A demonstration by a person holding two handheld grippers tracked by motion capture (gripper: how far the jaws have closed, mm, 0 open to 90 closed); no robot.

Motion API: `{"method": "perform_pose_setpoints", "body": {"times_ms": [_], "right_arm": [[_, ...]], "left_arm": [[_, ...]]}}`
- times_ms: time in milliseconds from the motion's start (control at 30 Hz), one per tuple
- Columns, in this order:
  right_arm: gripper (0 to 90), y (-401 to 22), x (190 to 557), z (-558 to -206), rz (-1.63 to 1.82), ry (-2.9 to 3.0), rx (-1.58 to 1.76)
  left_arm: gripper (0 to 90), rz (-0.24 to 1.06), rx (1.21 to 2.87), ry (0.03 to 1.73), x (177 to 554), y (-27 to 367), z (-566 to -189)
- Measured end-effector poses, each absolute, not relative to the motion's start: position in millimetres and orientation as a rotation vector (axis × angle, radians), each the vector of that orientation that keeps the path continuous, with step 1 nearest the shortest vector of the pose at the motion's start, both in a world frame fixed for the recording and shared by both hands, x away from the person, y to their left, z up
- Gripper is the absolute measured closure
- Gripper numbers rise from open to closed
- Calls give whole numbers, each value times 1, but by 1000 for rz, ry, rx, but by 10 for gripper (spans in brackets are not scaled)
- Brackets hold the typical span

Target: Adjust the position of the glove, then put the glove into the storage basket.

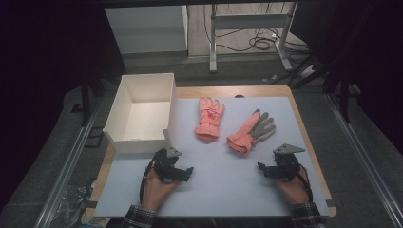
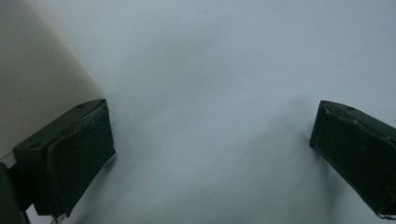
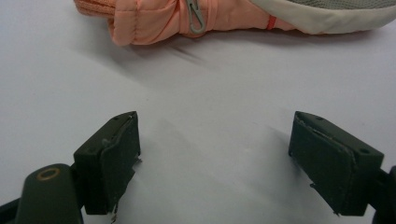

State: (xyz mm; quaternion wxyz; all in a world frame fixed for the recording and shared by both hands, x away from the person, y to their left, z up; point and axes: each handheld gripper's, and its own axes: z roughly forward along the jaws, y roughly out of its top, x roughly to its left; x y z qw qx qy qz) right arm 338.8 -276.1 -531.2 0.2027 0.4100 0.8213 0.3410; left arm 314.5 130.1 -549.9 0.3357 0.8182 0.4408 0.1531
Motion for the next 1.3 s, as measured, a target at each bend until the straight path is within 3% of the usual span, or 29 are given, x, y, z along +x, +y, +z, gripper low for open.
{"method": "perform_pose_setpoints", "body": {"times_ms": [700,1200,1267,1300], "right_arm": [[179,-276,339,-530,952,2297,1140],[276,-273,339,-520,1003,2291,1152],[366,-272,341,-513,1039,2300,1146],[366,-272,341,-513,1039,2300,1146]], "left_arm": [[0,402,2135,1145,315,130,-550],[0,402,2134,1147,315,130,-550],[0,402,2135,1146,315,130,-550],[0,402,2135,1146,315,130,-550]]}}
